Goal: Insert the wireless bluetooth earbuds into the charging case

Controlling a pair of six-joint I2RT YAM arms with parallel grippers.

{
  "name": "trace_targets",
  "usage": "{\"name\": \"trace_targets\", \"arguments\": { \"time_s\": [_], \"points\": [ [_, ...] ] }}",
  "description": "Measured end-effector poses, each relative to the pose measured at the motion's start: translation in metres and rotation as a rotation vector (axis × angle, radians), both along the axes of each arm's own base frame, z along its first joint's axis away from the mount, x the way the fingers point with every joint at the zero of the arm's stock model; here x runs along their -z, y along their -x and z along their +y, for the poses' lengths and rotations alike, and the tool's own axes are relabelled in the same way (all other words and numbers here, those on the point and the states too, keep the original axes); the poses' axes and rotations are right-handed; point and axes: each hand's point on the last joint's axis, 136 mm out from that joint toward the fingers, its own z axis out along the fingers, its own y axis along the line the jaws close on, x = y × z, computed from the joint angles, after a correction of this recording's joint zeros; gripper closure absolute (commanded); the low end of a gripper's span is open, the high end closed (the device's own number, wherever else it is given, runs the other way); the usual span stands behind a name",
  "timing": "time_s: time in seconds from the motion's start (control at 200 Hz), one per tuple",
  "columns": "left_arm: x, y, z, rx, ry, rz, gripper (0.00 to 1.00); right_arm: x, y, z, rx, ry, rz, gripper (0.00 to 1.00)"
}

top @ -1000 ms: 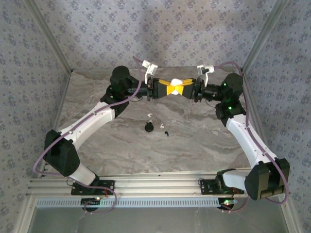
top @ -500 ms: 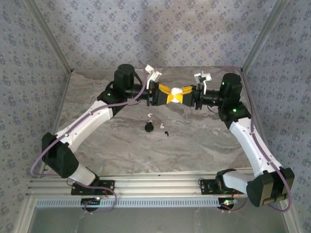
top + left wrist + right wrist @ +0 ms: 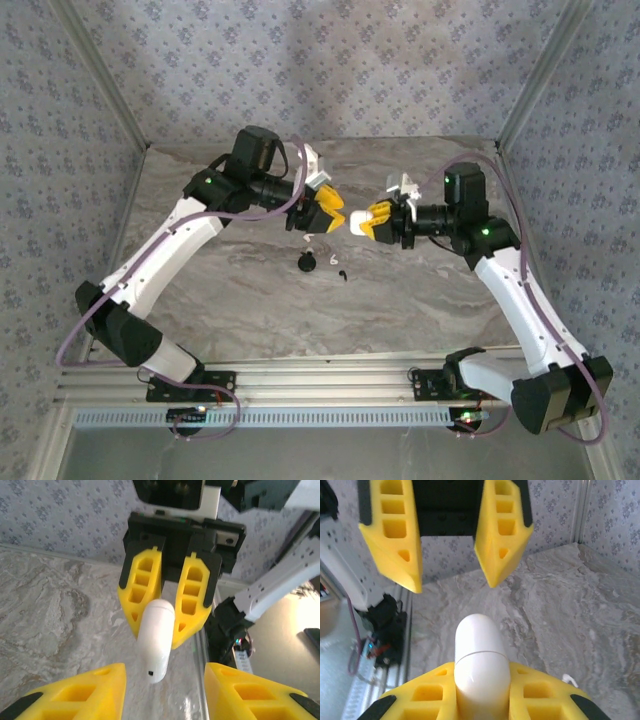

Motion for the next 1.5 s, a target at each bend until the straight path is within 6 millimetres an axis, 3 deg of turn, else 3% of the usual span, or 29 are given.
{"name": "trace_targets", "arguments": {
  "time_s": [0.315,0.54,0.919,1.109,1.499],
  "points": [
    [0.037,0.017,0.012,0.095,-0.147,-0.157,0.51,0.023,0.016,0.017,-0.058,0.14,-0.135,0.88],
    [0.049,0.018,0.016,0.105,-0.202,-0.194,0.49,0.039,0.015,0.024,-0.073,0.205,-0.145,0.88],
    [0.063,0.021,0.011,0.131,-0.235,-0.166,0.52,0.041,0.017,0.034,-0.098,0.222,-0.165,0.88],
    [0.065,0.021,0.009,0.133,-0.239,-0.16,0.65,0.04,0.016,0.038,-0.107,0.217,-0.175,0.88],
    [0.066,0.018,0.01,0.122,-0.25,-0.172,0.81,0.041,0.016,0.04,-0.112,0.218,-0.172,0.88]
  ]
}}
